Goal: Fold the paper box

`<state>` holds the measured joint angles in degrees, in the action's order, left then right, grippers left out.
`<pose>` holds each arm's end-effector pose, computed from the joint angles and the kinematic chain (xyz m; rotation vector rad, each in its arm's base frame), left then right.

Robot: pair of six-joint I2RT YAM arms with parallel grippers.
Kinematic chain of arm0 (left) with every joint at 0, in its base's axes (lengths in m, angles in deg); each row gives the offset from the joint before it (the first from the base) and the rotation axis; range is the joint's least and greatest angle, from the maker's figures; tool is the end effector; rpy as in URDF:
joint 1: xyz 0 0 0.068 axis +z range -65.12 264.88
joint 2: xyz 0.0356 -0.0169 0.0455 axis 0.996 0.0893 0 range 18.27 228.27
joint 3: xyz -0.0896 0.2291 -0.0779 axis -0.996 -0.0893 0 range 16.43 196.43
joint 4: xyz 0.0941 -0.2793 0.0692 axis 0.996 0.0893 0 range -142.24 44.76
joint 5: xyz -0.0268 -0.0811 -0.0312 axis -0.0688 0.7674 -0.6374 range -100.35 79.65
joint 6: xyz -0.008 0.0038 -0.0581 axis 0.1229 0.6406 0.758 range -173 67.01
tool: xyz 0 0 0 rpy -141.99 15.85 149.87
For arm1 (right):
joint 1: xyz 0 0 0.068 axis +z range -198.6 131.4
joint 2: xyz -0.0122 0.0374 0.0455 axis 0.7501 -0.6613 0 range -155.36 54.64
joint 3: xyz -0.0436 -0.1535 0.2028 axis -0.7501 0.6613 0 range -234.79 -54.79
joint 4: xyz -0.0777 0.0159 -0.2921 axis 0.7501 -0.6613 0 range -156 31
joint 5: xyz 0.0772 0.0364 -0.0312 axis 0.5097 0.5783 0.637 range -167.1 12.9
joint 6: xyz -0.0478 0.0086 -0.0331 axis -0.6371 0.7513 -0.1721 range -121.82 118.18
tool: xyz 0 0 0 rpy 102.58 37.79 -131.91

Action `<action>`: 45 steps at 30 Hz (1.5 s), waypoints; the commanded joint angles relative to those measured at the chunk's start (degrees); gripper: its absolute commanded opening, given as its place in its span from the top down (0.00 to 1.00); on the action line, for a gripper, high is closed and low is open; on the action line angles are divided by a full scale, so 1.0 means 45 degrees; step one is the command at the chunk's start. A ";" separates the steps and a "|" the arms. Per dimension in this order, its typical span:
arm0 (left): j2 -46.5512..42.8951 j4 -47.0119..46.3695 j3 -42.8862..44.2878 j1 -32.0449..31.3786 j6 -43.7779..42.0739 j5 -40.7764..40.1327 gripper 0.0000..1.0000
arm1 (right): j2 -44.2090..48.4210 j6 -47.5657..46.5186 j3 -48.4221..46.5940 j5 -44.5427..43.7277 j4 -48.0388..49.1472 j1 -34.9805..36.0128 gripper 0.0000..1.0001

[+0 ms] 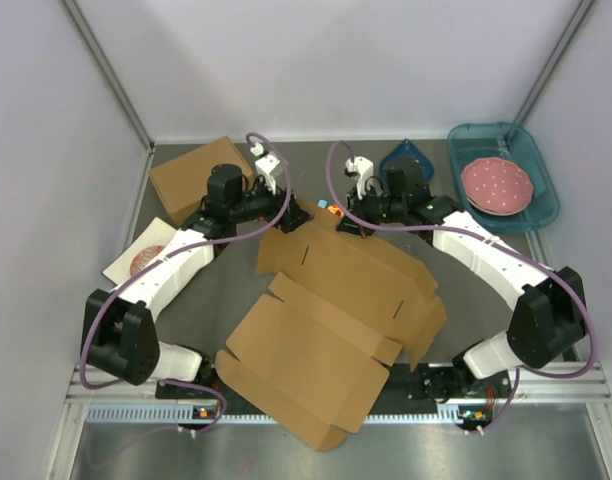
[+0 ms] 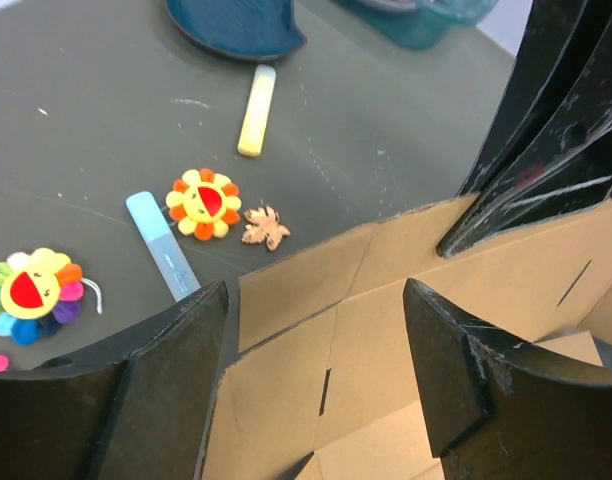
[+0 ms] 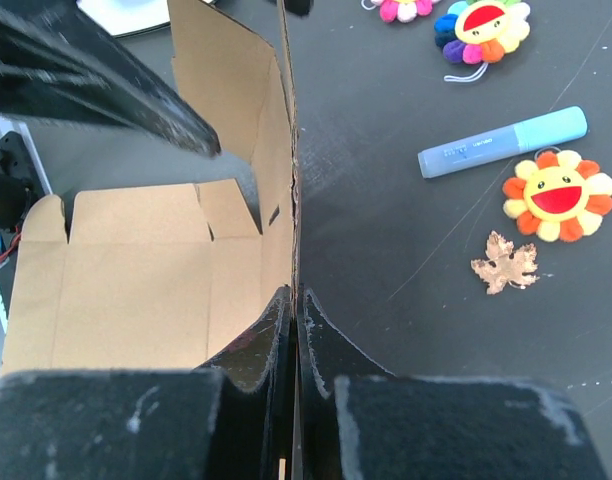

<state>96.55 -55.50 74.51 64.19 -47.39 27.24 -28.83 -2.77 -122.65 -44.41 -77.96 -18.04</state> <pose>0.3316 -0.1530 0.2822 0.7044 1.7707 -0.9237 0.3122 0.2111 0.2784 -0.9160 2.0086 0.9115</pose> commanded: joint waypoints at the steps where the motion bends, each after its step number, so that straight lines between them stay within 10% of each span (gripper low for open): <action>1: 0.0124 0.0628 0.0491 -0.0383 -0.0894 -0.0304 0.26 | -0.0008 -0.0062 -0.0429 0.0295 0.0190 -0.0074 1.00; 23: -0.1262 -0.0172 -0.1150 -0.0967 0.0628 -0.0050 0.79 | 0.0149 0.0582 -0.0058 -0.0837 0.0874 0.0024 1.00; 30: -0.2004 -0.0582 -0.1754 -0.2959 0.1273 -0.3385 0.99 | 0.0168 0.0914 0.0235 -0.2553 0.1147 0.0472 1.00; 45: -0.1322 -0.3413 -0.3025 -0.5968 0.1626 -0.8233 1.00 | 0.0715 0.1305 0.0841 -0.3513 0.1421 0.1058 1.00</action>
<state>89.95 -61.49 60.83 42.12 -40.90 -10.03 -27.69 2.19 -118.89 -58.05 -76.60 -14.60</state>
